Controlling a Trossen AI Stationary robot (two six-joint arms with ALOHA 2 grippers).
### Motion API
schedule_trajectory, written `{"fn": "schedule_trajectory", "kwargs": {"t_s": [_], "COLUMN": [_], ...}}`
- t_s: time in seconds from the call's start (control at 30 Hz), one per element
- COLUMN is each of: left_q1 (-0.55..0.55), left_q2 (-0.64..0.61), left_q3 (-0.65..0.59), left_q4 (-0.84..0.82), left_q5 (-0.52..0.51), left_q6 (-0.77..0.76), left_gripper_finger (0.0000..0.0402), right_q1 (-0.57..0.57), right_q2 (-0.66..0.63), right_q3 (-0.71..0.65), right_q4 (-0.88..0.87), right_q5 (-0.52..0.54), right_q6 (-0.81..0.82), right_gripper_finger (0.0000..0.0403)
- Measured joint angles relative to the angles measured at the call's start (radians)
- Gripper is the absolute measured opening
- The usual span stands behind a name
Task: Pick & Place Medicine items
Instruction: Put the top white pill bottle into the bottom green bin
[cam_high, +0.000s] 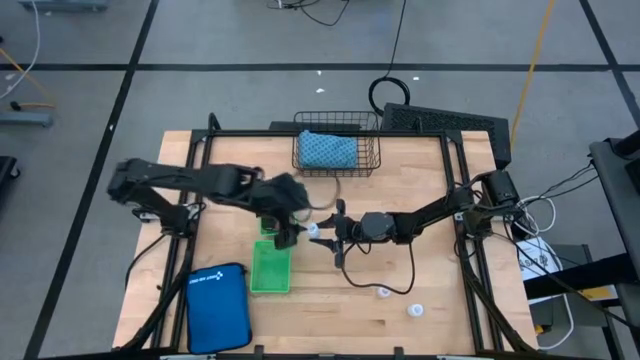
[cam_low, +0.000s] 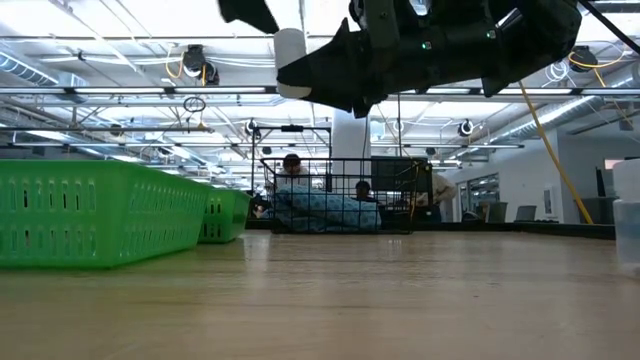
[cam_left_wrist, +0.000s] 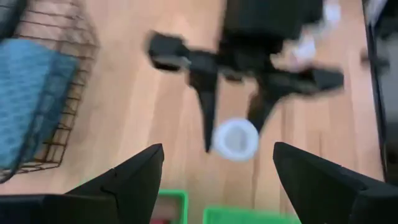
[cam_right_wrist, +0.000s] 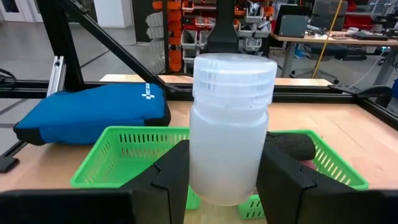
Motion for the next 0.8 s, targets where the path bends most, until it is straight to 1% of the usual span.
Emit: {"fn": "schedule_trajectory", "kwargs": {"t_s": [0.07, 0.13, 0.2, 0.33, 0.47, 0.63, 0.8], "left_q1": [-0.001, -0.006, -0.01, -0.011, -0.011, -0.011, -0.011], "left_q2": [0.069, 0.13, 0.177, 0.226, 0.235, 0.201, 0.188], "left_q3": [0.068, 0.108, 0.123, 0.126, 0.126, 0.126, 0.126], "left_q4": [-0.053, -0.082, -0.102, -0.09, -0.094, -0.095, -0.095], "left_q5": [0.027, 0.033, 0.033, 0.03, 0.03, 0.026, 0.027], "left_q6": [0.083, 0.137, 0.176, 0.226, 0.233, 0.233, 0.199], "left_gripper_finger": [0.0304, 0.03, 0.0299, 0.0298, 0.0298, 0.0298, 0.0298], "right_q1": [0.0, 0.0, 0.0, 0.0, 0.0, 0.0, 0.0], "right_q2": [0.0, 0.0, 0.0, 0.0, 0.0, 0.0, 0.0], "right_q3": [0.0, 0.0, 0.0, 0.0, 0.0, 0.0, 0.0], "right_q4": [0.0, -0.001, -0.004, -0.01, -0.012, -0.018, -0.021], "right_q5": [0.0, 0.0, 0.0, 0.0, -0.002, -0.002, -0.002], "right_q6": [0.0, 0.0, 0.0, 0.0, 0.0, 0.001, 0.001], "right_gripper_finger": [0.0138, 0.0138, 0.0138, 0.0138, 0.0138, 0.0138, 0.0138]}}
